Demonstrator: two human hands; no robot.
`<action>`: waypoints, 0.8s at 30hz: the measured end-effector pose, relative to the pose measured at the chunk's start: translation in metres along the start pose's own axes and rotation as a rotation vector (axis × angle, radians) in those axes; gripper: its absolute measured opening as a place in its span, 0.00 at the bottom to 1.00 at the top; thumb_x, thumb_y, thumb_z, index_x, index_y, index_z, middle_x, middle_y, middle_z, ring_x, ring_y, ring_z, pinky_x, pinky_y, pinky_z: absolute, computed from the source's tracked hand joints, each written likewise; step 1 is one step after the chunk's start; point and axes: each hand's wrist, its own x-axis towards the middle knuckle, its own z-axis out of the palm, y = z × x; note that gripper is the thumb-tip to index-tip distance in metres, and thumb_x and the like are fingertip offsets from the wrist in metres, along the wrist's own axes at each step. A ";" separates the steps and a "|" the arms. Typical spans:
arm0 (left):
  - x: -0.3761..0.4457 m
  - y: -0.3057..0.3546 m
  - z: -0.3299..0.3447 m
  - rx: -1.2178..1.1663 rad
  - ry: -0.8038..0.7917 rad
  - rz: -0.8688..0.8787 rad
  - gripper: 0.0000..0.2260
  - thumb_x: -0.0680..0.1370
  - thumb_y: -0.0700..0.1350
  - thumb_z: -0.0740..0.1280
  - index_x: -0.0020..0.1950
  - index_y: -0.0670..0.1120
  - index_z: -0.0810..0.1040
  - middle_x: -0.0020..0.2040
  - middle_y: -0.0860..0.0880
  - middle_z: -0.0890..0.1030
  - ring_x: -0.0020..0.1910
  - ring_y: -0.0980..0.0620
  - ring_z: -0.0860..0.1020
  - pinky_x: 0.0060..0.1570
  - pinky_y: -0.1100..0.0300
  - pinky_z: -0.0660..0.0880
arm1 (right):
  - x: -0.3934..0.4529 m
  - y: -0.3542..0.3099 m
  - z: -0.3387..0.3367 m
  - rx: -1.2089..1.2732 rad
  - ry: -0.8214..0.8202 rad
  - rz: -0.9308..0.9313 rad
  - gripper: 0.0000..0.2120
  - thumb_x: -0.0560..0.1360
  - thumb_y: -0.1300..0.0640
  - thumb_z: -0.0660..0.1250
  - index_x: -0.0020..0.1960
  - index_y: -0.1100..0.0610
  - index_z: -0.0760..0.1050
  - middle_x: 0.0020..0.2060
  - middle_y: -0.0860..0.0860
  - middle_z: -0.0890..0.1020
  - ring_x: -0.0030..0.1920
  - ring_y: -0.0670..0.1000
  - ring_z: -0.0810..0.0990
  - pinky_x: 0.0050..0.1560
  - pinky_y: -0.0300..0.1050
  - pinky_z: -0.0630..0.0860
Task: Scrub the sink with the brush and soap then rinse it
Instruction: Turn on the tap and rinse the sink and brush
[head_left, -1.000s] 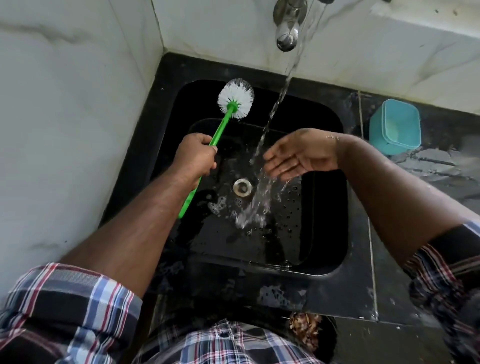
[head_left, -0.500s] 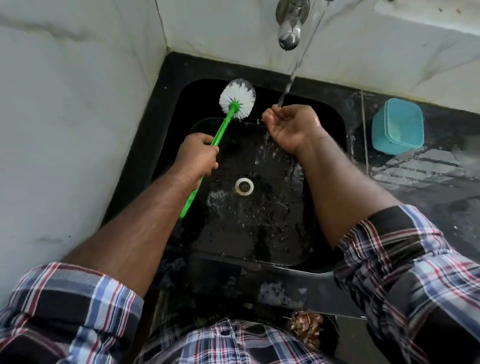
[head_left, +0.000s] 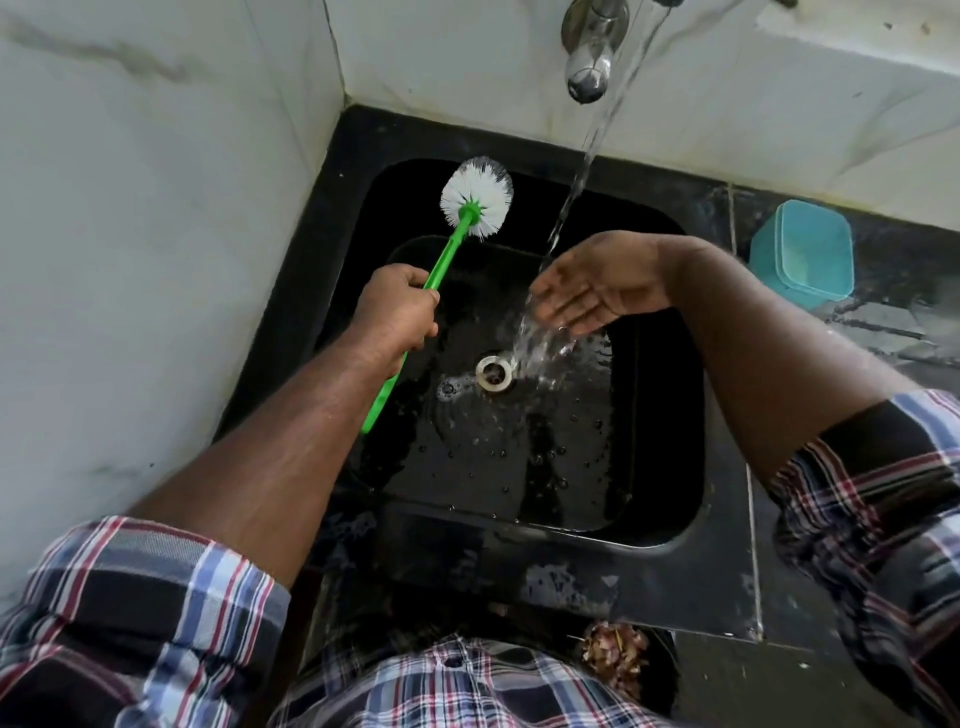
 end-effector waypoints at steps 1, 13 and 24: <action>0.000 0.000 0.000 0.000 0.000 -0.001 0.16 0.79 0.40 0.65 0.67 0.45 0.74 0.45 0.47 0.79 0.30 0.54 0.77 0.25 0.61 0.71 | 0.001 0.001 -0.001 0.041 0.041 -0.016 0.14 0.80 0.65 0.59 0.64 0.63 0.75 0.55 0.61 0.83 0.56 0.61 0.82 0.59 0.58 0.77; 0.000 -0.003 -0.001 0.008 0.013 -0.005 0.17 0.78 0.40 0.65 0.67 0.44 0.75 0.47 0.46 0.80 0.30 0.54 0.77 0.22 0.62 0.69 | 0.036 -0.008 0.014 1.073 0.283 -0.274 0.10 0.78 0.68 0.56 0.50 0.68 0.76 0.44 0.61 0.81 0.46 0.57 0.83 0.39 0.45 0.83; 0.000 -0.002 -0.007 0.005 0.025 -0.006 0.16 0.79 0.39 0.65 0.67 0.44 0.75 0.46 0.47 0.80 0.31 0.54 0.77 0.23 0.61 0.70 | 0.029 -0.019 0.008 1.296 0.137 -0.408 0.08 0.69 0.68 0.59 0.46 0.64 0.73 0.40 0.58 0.78 0.37 0.55 0.80 0.34 0.39 0.77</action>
